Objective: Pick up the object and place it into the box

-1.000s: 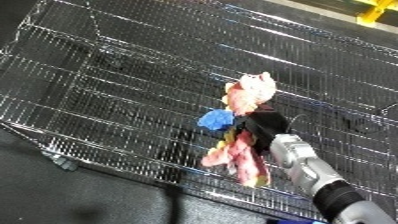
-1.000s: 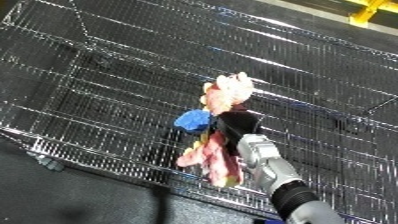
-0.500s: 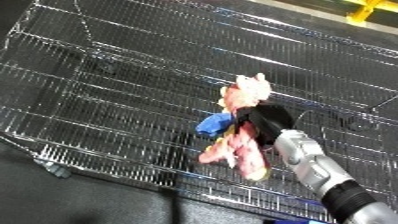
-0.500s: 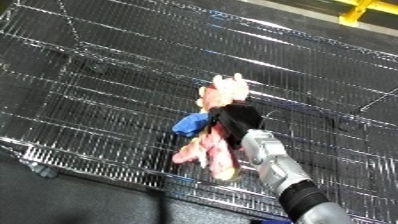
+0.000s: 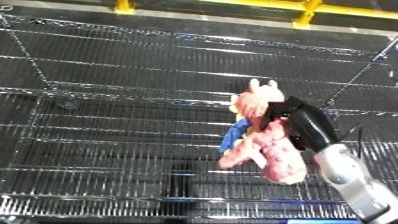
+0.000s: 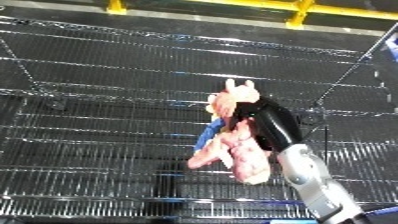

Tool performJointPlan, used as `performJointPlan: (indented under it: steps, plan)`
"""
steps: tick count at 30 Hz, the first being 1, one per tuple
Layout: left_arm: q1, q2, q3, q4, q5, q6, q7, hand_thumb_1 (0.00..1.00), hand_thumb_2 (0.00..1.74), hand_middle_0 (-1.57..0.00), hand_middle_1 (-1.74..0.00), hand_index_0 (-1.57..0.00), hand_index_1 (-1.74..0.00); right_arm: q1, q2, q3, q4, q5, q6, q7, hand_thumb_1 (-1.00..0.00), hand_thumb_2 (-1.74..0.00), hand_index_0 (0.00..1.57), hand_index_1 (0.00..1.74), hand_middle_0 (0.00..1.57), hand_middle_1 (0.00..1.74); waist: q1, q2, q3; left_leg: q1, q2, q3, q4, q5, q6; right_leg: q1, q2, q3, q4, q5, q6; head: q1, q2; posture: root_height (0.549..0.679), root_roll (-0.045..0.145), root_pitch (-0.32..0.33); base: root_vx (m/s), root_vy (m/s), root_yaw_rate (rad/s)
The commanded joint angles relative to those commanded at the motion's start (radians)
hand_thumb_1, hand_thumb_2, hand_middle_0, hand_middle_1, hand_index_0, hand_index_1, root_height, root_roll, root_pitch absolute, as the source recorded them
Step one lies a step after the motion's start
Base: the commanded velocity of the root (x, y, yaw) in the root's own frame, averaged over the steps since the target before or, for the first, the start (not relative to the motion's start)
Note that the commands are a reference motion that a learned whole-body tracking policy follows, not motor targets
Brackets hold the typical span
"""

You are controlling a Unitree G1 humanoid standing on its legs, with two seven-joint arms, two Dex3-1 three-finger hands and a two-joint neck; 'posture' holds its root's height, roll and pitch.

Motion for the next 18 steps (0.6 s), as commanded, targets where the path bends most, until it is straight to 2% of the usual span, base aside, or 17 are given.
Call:
performJointPlan:
  steps: [3,9,12,18]
  plan:
    - [0.005,-0.008,-0.001,-0.002,0.009,0.008,-0.004,1.00,1.74,-1.57,-1.74,-1.57,-1.74,0.115,0.007,-0.119,-0.083,0.009,-0.008,-0.025,-1.00,-1.74,1.57,1.74,1.57,1.74,-0.027,0.006,-0.010,0.008,0.000,0.007,0.000,-0.002,0.0017,0.010,0.0018,0.004,-0.009,0.005,-0.0006,0.056,0.006,0.632,0.037,-0.187,-0.008,-0.027,-0.085]
    - [0.010,-0.018,-0.005,-0.012,0.028,0.025,-0.019,1.00,1.74,-1.57,-1.74,-1.57,-1.74,0.338,0.050,-0.343,-0.204,0.012,-0.023,-0.074,-1.00,-1.74,1.57,1.74,1.57,1.74,-0.086,0.012,-0.034,0.027,0.003,0.024,0.005,-0.016,0.0039,0.035,0.0095,0.015,-0.034,0.011,-0.0021,0.163,-0.010,0.635,0.043,-0.201,0.004,-0.018,-0.089]
    - [0.007,-0.023,-0.011,-0.012,0.032,0.032,-0.023,1.00,1.74,-1.57,-1.74,-1.57,-1.74,0.428,0.076,-0.431,-0.233,0.013,-0.027,-0.095,-1.00,-1.74,1.57,1.74,1.57,1.74,-0.114,0.011,-0.042,0.037,0.007,0.033,0.013,-0.025,0.0044,0.044,0.0135,0.024,-0.039,0.013,-0.0024,0.213,-0.022,0.636,0.045,-0.208,0.002,-0.008,-0.106]
    - [-0.006,-0.027,-0.017,-0.009,0.044,0.040,-0.028,1.00,1.74,-1.57,-1.74,-1.57,-1.74,0.565,0.127,-0.583,-0.241,0.031,-0.041,-0.146,-1.00,-1.74,1.57,1.74,1.57,1.74,-0.172,0.007,-0.057,0.052,0.018,0.054,0.032,-0.043,0.0044,0.048,0.0193,0.042,-0.042,0.017,-0.0022,0.296,-0.002,0.637,0.051,-0.218,0.003,-0.008,-0.133]
